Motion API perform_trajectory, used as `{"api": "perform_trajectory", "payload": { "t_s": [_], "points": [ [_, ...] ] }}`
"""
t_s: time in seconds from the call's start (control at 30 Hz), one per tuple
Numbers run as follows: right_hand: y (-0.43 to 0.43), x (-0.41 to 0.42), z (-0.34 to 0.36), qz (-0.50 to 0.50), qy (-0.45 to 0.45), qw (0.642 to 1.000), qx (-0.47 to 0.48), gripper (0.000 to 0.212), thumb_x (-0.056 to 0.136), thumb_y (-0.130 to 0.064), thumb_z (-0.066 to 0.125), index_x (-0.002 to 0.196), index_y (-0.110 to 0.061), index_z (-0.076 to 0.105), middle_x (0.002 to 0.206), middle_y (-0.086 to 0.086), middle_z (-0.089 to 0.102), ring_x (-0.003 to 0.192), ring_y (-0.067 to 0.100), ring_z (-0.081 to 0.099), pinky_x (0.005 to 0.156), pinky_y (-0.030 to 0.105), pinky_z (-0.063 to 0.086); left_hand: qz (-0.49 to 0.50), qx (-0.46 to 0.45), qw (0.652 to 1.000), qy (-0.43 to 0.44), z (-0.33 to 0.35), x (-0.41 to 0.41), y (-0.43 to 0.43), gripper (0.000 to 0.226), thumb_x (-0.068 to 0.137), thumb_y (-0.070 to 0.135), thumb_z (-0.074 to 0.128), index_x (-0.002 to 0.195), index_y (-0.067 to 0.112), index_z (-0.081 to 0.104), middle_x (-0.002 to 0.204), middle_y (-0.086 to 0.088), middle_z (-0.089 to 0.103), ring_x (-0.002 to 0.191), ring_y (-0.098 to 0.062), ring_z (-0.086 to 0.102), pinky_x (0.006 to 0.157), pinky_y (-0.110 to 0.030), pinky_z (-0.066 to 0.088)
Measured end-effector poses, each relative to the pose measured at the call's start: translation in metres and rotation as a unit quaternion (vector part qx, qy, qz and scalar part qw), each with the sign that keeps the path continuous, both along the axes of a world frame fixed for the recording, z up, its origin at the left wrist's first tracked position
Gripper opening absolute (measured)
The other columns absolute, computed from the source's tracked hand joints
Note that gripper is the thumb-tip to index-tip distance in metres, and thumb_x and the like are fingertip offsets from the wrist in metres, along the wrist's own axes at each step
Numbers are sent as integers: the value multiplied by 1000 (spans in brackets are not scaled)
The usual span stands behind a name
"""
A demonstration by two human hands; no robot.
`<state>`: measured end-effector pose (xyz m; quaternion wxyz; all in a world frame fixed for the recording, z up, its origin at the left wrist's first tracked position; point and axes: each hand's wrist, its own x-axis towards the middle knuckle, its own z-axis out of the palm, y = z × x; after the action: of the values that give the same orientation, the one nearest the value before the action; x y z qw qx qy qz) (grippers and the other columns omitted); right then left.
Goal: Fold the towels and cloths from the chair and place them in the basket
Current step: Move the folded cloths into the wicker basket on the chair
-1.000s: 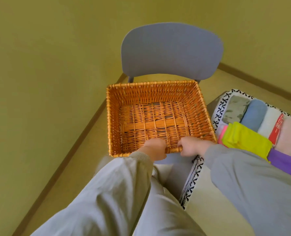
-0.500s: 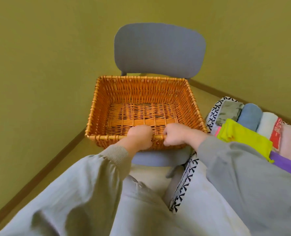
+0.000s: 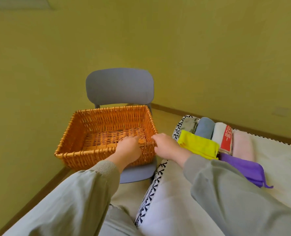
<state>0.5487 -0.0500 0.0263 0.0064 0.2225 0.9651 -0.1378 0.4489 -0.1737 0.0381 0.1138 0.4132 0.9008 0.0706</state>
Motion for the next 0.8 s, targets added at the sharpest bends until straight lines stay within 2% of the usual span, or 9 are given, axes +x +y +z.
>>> {"api": "perform_trajectory", "payload": {
  "t_s": [0.1, 0.17, 0.3, 0.37, 0.43, 0.5, 0.57, 0.67, 0.8],
  "points": [
    [26, 23, -1, -63, 84, 994, 31, 43, 90, -10, 45, 133, -10, 50, 141, 7, 45, 131, 24, 37, 109, 36, 33, -80, 33, 995, 46, -8, 29, 23, 56, 90, 12, 45, 145, 17, 34, 154, -7, 27, 142, -27, 20, 117, -45, 20],
    [50, 36, -3, -121, 123, 983, 62, 37, 90, -10, 44, 126, -9, 55, 131, 8, 51, 123, 25, 42, 102, 35, 37, -147, 53, 983, 100, -15, 39, 37, 55, 90, 9, 44, 145, 14, 36, 157, -7, 21, 146, -25, 10, 119, -41, 9],
    [95, 62, -10, -236, 73, 967, 63, 25, 91, -9, 43, 105, -9, 64, 109, 12, 58, 105, 31, 51, 74, 34, 41, -223, 130, 964, 58, -30, 58, 72, 63, 86, 2, 43, 147, 14, 31, 151, -6, 35, 142, -23, 21, 118, -35, 15],
    [112, 70, -20, -264, 10, 965, 7, 20, 92, -12, 42, 89, -10, 61, 95, 14, 59, 97, 34, 57, 55, 29, 34, -181, 167, 968, -39, -37, 69, 91, 62, 90, 6, 42, 149, 15, 25, 145, -7, 42, 134, -24, 35, 111, -34, 27],
    [125, 74, -35, -254, -43, 964, -58, 20, 92, -16, 45, 75, -14, 54, 86, 13, 57, 97, 34, 60, 49, 28, 32, -91, 186, 966, -152, -49, 77, 111, 58, 97, 19, 42, 150, 15, 20, 146, -8, 40, 134, -25, 36, 107, -37, 33],
    [129, 77, -52, -248, -52, 959, -127, 12, 91, -22, 54, 92, -12, 61, 101, 14, 63, 105, 31, 59, 68, 31, 44, 7, 186, 946, -267, -63, 83, 130, 61, 99, 34, 42, 151, 12, 19, 152, -10, 31, 140, -26, 29, 111, -37, 28],
    [126, 79, -66, -253, -43, 953, -162, 25, 89, -26, 61, 110, -14, 57, 117, 9, 62, 110, 26, 56, 77, 28, 40, 94, 185, 914, -350, -72, 86, 147, 66, 98, 42, 43, 150, 9, 20, 154, -11, 27, 142, -26, 25, 112, -36, 24],
    [129, 73, -80, -247, -55, 952, -173, 19, 88, -29, 62, 97, -23, 46, 112, 6, 61, 103, 24, 56, 72, 25, 32, 150, 154, 893, -395, -83, 81, 163, 71, 95, 43, 49, 149, 7, 20, 154, -12, 27, 141, -28, 26, 110, -35, 26],
    [145, 70, -85, -250, -40, 944, -213, 12, 82, -21, 62, 91, -17, 55, 98, 8, 64, 88, 23, 55, 71, 29, 38, 137, 105, 882, -438, -97, 70, 174, 72, 95, 33, 52, 151, 9, 13, 154, -12, 25, 140, -29, 28, 107, -33, 31]
  ]
}}
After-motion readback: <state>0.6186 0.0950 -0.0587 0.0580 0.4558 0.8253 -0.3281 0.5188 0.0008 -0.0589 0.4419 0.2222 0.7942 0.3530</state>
